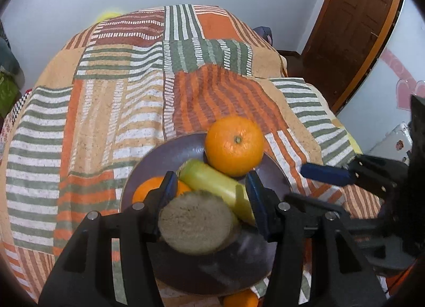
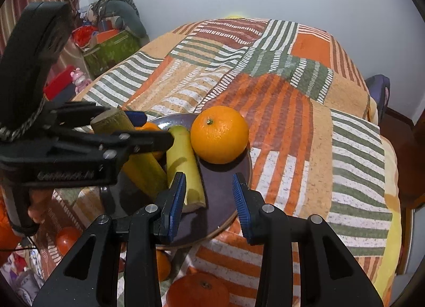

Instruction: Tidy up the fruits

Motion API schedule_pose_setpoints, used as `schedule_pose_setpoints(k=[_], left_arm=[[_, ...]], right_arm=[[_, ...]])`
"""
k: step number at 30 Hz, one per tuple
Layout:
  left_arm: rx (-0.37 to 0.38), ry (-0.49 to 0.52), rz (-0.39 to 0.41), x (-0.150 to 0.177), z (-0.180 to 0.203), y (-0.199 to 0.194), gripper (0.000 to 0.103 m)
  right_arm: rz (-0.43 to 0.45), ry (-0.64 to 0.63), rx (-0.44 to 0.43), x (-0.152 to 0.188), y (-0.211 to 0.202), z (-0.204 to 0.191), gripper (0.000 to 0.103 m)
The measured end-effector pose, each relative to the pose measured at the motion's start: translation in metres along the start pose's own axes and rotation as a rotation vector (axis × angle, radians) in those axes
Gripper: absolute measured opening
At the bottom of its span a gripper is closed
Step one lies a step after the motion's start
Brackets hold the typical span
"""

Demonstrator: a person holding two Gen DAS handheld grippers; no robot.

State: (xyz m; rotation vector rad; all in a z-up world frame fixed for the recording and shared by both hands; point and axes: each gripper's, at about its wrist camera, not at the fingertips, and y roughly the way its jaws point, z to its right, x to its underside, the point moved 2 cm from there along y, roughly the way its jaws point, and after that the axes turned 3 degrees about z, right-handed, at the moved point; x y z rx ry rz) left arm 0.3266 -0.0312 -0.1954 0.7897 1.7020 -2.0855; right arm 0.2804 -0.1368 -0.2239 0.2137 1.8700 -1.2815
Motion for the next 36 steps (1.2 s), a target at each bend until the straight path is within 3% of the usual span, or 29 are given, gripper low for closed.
schedule_pose_setpoints(k=[9,18,25,30,36], left_arm=[[-0.047,0.004,-0.011,-0.024,-0.005,0.013,0.054],[-0.099,0.012,0.082,-0.037,-0.01,-0.024,0.065],[-0.118,0.019,0.128,-0.012,-0.011,-0.071,0.074],[-0.143,0.029,0.132,0.016,-0.009,-0.099,0.082],[-0.172,0.047,0.079,0.057,-0.008,-0.113,0.087]], right_arm=[[0.026,0.043,0.01,0.009,-0.012,0.014,0.034],[0.043,0.05,0.027,0.013,-0.022,0.016,0.034],[0.058,0.048,0.037,0.019,-0.039,0.008,0.034],[0.061,0.042,0.051,0.029,-0.056,-0.001,0.045],[0.058,0.05,0.066,0.046,-0.072,-0.008,0.055]])
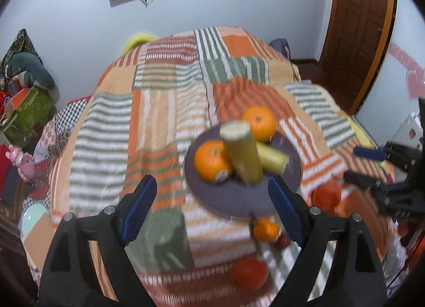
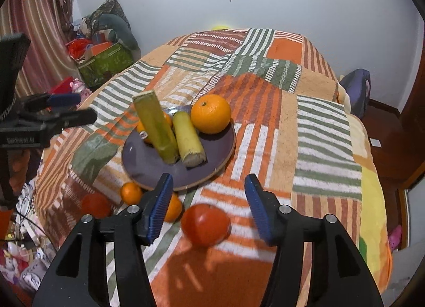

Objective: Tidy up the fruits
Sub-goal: 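Move the right tool to one red tomato while the left tool approaches another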

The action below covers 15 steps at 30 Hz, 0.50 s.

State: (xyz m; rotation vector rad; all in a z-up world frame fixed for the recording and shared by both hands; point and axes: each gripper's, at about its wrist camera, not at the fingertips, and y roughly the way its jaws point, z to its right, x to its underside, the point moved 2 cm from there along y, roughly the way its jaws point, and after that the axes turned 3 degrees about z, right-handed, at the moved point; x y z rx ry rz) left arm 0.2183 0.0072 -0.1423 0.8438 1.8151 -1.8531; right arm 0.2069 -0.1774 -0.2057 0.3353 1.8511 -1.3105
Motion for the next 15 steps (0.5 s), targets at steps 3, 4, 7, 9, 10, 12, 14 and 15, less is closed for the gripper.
schedule_pose_setpoints(k=[3,4,7,9,10,12,14,15], left_arm=[[0.007,-0.006,-0.057,0.025,0.001,0.0,0.087],[0.013,-0.011,-0.078,0.034,0.002,0.002,0.087],[0.027,-0.02,-0.134,0.054,0.006,0.007,0.087],[0.039,-0.023,-0.163,0.066,0.011,0.01,0.087],[0.048,-0.028,-0.174,0.072,0.013,0.011,0.087],[0.072,-0.035,-0.198,0.082,0.018,0.014,0.087],[0.086,-0.033,-0.219,0.091,0.025,0.019,0.087],[0.087,-0.028,-0.224,0.095,0.028,0.02,0.087]], right_arm=[[-0.01,0.006,0.005,0.01,-0.005,-0.001,0.059],[-0.015,0.008,0.005,0.013,-0.006,-0.001,0.059],[-0.035,0.015,0.007,0.022,-0.005,-0.001,0.06],[-0.049,0.023,0.004,0.029,-0.003,-0.001,0.06],[-0.056,0.029,0.001,0.031,-0.002,0.0,0.06],[-0.071,0.042,-0.005,0.036,0.002,0.0,0.06],[-0.088,0.047,-0.007,0.04,0.008,-0.001,0.06],[-0.093,0.047,-0.006,0.042,0.01,-0.001,0.06]])
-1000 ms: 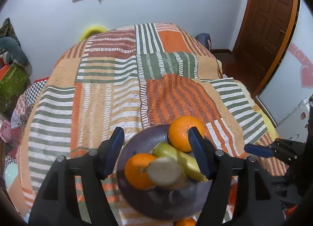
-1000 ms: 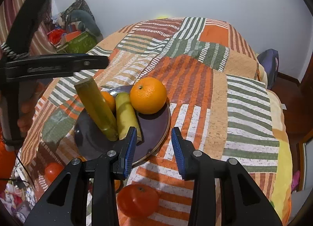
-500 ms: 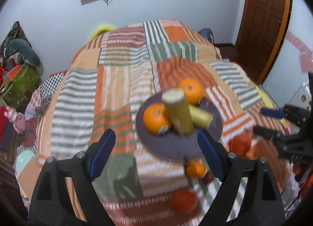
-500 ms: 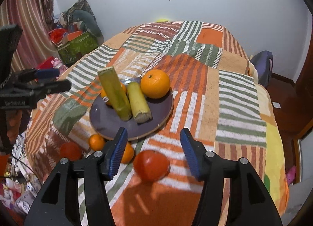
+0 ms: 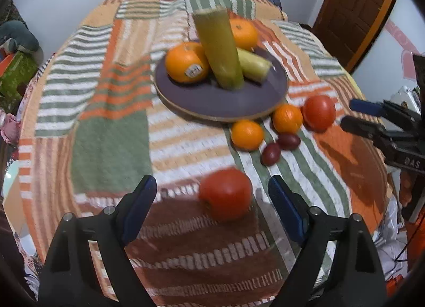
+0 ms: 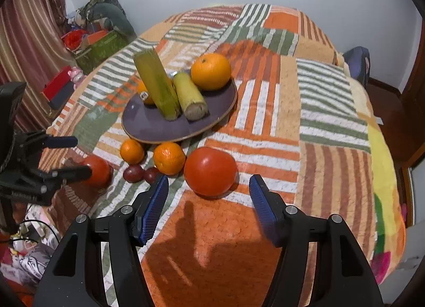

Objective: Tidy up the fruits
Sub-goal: 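Move the right tool to one red tomato while the left tool approaches another, then close the right tool on its red tomato while the left tool grasps the other, then lower both held tomatoes onto the purple plate and open both tools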

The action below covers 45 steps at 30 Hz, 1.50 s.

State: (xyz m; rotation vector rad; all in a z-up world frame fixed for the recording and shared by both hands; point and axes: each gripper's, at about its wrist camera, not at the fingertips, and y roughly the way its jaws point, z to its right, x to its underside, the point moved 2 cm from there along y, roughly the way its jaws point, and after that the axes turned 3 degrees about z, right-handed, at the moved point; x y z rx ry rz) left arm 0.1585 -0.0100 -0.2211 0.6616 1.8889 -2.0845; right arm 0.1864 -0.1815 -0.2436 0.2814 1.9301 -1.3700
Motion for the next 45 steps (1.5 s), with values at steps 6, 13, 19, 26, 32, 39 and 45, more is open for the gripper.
schedule_pose_setpoints(k=[6,13,19,26,32,39,45], left_arm=[[0.012,-0.001,-0.031,0.011,0.004,0.013,0.083],[0.038,-0.016,-0.067,0.015,-0.001,0.028,0.059],[0.056,-0.015,-0.055,0.013,0.001,0.024,0.048],[0.032,-0.025,-0.025,0.006,-0.005,0.016,0.047],[0.01,-0.029,0.026,-0.012,-0.016,0.003,0.047],[0.005,-0.043,0.086,-0.041,-0.025,-0.005,0.047],[0.009,-0.043,0.117,-0.062,-0.028,-0.003,0.047]], right_arm=[[-0.026,-0.009,0.006,0.001,0.017,-0.001,0.06],[-0.054,0.025,-0.017,0.004,0.031,-0.002,0.06],[-0.055,0.038,-0.03,0.001,0.032,0.001,0.049],[-0.029,0.05,-0.032,-0.003,0.023,0.004,0.049],[0.02,0.042,-0.011,-0.016,0.01,0.006,0.049],[0.073,0.027,0.002,-0.038,0.006,0.006,0.049],[0.1,0.014,0.007,-0.055,0.011,0.006,0.049]])
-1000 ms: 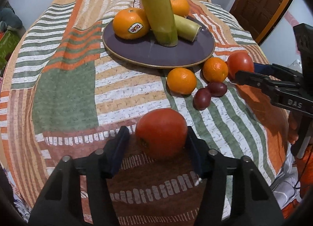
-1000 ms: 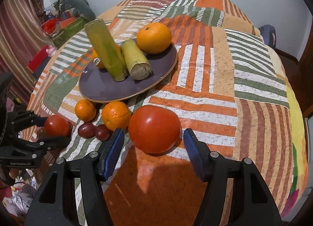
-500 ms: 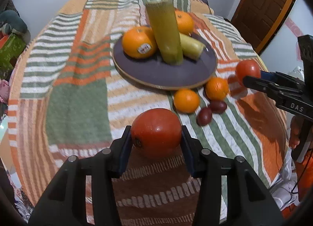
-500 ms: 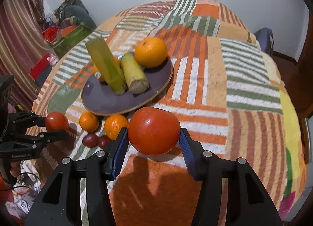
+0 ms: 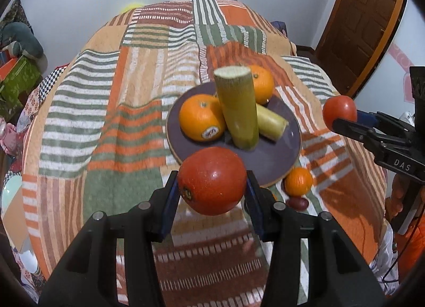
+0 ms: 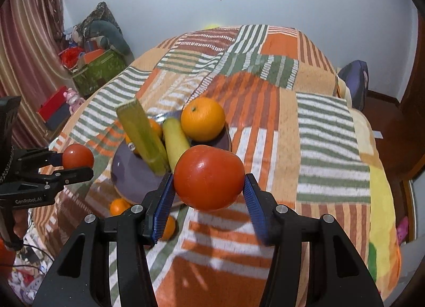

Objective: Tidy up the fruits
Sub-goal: 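Lower both held tomatoes onto the purple plate and open both tools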

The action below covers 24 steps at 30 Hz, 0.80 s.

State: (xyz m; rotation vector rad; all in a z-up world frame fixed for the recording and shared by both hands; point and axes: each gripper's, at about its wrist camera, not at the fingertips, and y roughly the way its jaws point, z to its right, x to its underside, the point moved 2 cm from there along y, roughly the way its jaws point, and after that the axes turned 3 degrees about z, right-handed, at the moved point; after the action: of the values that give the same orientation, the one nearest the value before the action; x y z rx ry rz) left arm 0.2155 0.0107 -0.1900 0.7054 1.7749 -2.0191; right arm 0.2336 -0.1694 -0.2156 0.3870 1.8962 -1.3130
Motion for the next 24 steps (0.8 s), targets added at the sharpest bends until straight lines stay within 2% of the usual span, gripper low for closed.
schedule_pose_setpoints(k=[8,24], left_arm=[[0.013,-0.006,-0.012,-0.012,-0.005,0.021,0.047],[0.054,-0.01,-0.062,-0.02,-0.008,0.065,0.047]], right_arm=[[-0.009,-0.002,-0.003,-0.015,0.025,0.0,0.049],[-0.053,-0.004,-0.002,-0.023,0.068,0.0,0.049]])
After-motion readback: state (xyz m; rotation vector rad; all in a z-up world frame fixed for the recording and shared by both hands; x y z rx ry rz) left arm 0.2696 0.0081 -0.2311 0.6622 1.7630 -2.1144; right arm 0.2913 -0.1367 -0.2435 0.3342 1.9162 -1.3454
